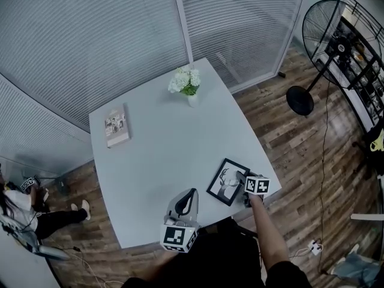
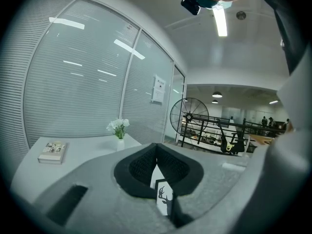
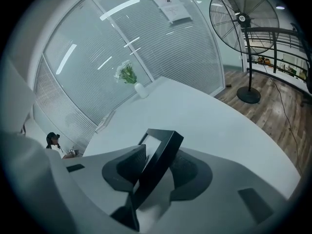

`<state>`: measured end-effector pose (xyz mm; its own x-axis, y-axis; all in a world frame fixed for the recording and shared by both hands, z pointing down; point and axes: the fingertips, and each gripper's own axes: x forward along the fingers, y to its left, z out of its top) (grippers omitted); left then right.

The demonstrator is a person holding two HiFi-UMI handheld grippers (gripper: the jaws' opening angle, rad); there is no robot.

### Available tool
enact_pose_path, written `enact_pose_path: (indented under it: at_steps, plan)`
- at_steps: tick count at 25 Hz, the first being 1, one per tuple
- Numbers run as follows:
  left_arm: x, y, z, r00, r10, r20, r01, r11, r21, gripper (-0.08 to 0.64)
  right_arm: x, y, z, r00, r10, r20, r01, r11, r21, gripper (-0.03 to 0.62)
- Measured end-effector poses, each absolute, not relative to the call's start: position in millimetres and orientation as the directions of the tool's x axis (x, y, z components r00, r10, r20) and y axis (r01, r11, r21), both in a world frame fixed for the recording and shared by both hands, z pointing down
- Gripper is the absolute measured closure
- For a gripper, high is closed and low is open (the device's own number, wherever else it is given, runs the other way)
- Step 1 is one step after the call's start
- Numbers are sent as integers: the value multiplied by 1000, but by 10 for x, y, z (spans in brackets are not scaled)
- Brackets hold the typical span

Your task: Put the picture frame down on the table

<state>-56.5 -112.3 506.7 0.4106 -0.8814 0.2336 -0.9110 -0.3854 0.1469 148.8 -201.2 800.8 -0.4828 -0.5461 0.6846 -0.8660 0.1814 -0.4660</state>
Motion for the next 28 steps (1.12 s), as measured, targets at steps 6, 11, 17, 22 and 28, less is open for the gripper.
enact_pose_path:
  at_steps: [6, 11, 17, 22, 28]
  plan:
    - [-558, -1216, 5103, 415, -876, 244, -909, -390, 148, 545, 1477, -2103, 8142, -489, -501, 715, -864, 163, -476, 446]
    - [-554, -1279, 5117, 414, -875, 252, -909, -388, 150, 545, 1467, -2170, 8189, -494, -476, 727, -864, 177, -471, 434]
    - [-551, -1331, 5161, 413, -873, 261, -910, -384, 157, 545, 1425, -2290, 8253, -476, -453, 754, -879, 210, -428, 407]
    - [-548, -1378, 5205, 410, -870, 273, -911, -380, 159, 545, 1400, -2405, 8303, -454, -433, 779, -891, 229, -392, 389]
    - [-567, -1409, 5249, 403, -869, 285, -914, -369, 168, 545, 1358, -2505, 8338, -431, -417, 800, -901, 251, -355, 373]
